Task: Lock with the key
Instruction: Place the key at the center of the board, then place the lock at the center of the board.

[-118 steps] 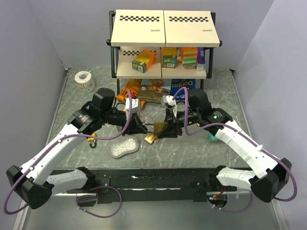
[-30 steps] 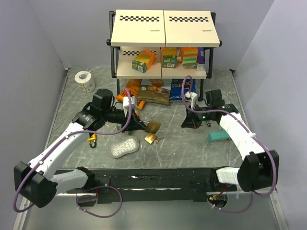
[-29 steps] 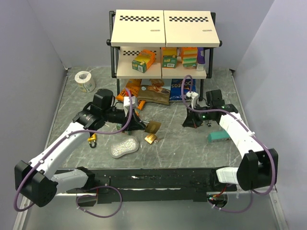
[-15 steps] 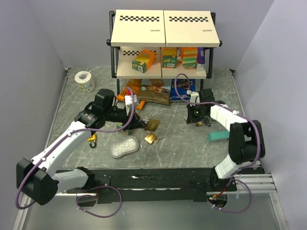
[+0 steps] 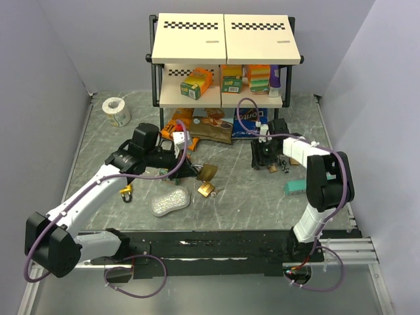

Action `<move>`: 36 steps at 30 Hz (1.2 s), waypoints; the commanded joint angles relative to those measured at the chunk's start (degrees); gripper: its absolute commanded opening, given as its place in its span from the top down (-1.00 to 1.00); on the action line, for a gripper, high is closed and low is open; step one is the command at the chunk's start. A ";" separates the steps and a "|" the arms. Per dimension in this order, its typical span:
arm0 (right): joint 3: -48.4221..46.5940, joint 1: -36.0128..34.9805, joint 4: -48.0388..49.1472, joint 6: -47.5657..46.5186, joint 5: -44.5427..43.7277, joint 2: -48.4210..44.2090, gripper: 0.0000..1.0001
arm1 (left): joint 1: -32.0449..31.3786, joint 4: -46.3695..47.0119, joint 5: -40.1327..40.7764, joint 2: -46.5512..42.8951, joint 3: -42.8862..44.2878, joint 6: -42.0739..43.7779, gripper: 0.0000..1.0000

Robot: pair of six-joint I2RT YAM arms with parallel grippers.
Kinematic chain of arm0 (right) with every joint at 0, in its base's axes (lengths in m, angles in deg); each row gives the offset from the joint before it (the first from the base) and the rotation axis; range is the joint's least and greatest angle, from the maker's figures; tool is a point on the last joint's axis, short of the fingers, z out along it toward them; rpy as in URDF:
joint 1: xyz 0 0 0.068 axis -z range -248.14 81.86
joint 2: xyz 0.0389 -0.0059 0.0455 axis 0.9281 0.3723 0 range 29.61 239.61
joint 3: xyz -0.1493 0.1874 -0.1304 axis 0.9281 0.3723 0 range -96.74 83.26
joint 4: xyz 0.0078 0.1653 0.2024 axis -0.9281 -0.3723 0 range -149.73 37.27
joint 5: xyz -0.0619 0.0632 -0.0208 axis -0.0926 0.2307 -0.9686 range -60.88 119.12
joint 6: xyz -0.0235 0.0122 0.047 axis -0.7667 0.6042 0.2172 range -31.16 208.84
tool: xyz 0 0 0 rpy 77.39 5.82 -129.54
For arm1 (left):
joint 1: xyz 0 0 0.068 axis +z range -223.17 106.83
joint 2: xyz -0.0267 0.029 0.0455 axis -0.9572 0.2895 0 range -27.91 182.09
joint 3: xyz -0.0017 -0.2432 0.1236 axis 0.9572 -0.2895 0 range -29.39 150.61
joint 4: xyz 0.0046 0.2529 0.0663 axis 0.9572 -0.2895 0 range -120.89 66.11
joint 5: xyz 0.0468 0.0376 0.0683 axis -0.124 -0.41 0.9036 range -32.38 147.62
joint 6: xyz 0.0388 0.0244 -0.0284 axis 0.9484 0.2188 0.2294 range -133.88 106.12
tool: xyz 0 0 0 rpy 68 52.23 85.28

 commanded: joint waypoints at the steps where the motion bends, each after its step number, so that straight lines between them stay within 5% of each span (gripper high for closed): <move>1: -3.34 0.49 -0.80 -1.04 1.47 -1.75 -0.31 | -0.05 3.87 -2.23 0.26 2.09 -0.25 0.98; 9: 4.28 -2.57 3.06 -9.90 13.43 -21.87 -0.98 | -2.24 6.42 -1.97 5.70 4.20 -15.44 0.98; 18: 14.31 -20.94 9.47 -25.65 15.37 -44.82 -0.98 | -3.13 13.88 -3.28 11.69 5.87 -35.92 0.98; 23: 14.67 -29.81 9.66 -27.23 12.74 -45.10 -0.98 | -3.39 18.72 -4.43 12.30 5.60 -41.74 0.98; 36: 13.00 -34.48 14.05 -30.40 5.27 -37.72 -0.98 | -3.84 19.69 -5.57 11.86 5.34 -42.18 0.98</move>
